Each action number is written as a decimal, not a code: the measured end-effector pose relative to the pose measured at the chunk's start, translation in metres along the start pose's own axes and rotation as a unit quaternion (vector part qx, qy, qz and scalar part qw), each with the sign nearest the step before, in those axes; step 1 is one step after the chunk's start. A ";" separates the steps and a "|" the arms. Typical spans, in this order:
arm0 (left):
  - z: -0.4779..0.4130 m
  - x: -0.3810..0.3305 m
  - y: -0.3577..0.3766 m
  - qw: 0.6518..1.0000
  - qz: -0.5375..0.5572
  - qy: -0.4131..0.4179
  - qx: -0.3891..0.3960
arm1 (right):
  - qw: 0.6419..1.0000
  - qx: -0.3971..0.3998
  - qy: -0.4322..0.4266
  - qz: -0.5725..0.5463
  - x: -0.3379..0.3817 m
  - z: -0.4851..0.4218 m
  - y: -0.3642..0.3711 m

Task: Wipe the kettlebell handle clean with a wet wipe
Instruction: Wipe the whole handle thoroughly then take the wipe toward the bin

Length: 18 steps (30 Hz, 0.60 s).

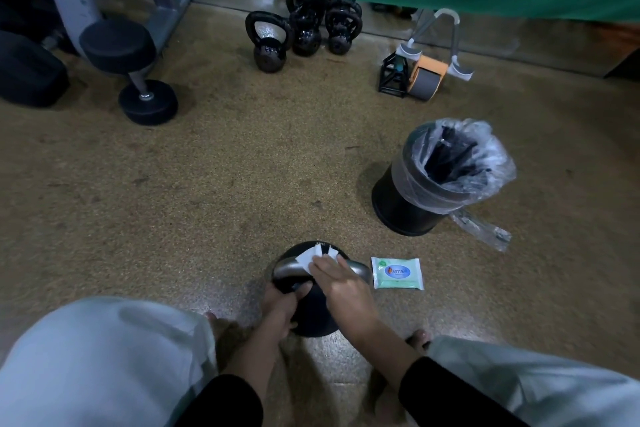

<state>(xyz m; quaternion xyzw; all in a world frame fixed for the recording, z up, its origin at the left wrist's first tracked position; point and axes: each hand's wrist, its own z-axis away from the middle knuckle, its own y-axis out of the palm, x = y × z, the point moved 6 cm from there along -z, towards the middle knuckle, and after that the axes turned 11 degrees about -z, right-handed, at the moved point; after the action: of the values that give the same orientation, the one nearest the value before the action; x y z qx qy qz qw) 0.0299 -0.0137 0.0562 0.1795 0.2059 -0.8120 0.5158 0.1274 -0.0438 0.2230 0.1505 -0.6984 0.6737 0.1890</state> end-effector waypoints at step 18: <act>-0.003 0.000 -0.001 1.000 -0.018 0.010 0.000 | 0.991 -0.037 -0.109 0.073 -0.006 0.017 0.011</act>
<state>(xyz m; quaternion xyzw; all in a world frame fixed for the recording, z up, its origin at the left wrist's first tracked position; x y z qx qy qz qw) 0.0298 -0.0118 0.0539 0.1834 0.2145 -0.8194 0.4989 0.1271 -0.0603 0.2104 0.1645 -0.7482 0.6392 0.0672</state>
